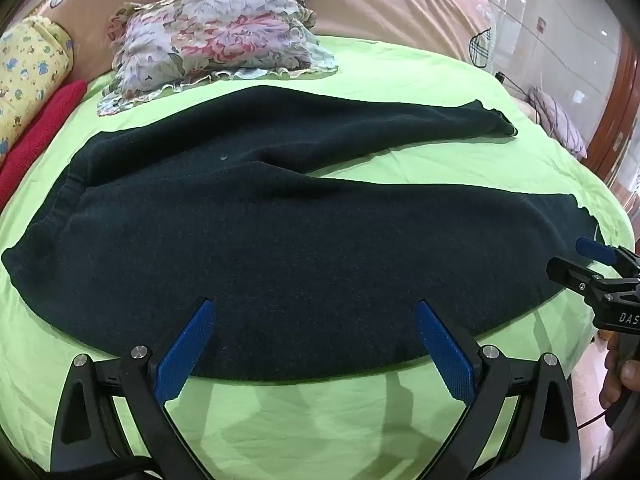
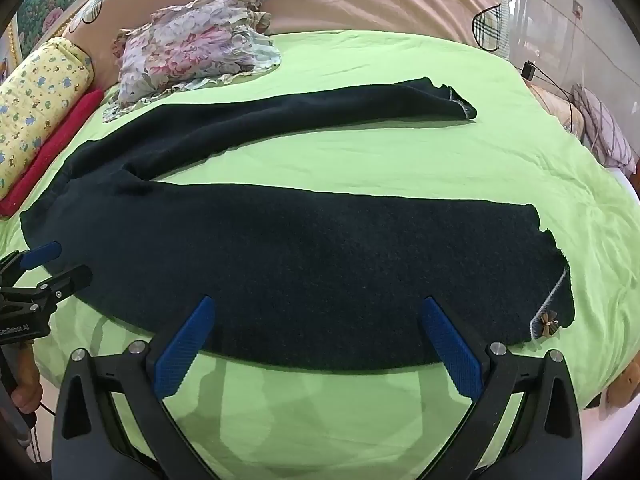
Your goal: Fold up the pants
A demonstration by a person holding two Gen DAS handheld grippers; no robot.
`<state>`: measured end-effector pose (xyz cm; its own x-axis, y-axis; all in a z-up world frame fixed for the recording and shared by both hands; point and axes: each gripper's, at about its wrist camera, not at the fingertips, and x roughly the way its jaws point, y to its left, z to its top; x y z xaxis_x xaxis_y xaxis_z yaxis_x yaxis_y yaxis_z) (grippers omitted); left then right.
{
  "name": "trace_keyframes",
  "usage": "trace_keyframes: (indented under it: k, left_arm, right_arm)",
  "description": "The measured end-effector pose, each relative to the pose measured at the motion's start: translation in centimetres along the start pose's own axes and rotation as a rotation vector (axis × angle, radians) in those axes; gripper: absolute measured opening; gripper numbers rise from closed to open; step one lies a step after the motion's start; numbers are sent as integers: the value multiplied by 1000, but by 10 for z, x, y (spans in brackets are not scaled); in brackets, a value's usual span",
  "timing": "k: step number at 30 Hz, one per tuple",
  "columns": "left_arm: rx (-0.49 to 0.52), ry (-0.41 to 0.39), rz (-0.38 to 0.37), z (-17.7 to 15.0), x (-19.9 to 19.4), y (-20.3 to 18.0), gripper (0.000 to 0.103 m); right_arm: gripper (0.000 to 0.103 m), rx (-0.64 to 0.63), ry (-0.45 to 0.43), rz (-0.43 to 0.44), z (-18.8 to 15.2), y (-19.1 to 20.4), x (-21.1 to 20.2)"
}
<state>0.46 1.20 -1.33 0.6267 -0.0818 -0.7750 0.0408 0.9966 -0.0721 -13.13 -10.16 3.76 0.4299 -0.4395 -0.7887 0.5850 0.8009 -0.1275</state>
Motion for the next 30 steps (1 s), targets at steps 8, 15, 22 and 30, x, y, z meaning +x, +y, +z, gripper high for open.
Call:
trace_keyframes:
  k: [8,15,22,30]
  left_arm:
    - [4,2,1,0,1,-2,100]
    - [-11,5,-6,1,1,1,100]
    - [-9,1,-11,2,0,1,100]
    - [-9,5,-18,6,2,1,100]
  right_arm:
    - [103,5,-3,0,2,6,0]
    - [103,-6,-3,-1,1,5,0]
    - [103,3,-12,13,4,-1,-4]
    - [103,27,-5,32,4,-5,-3]
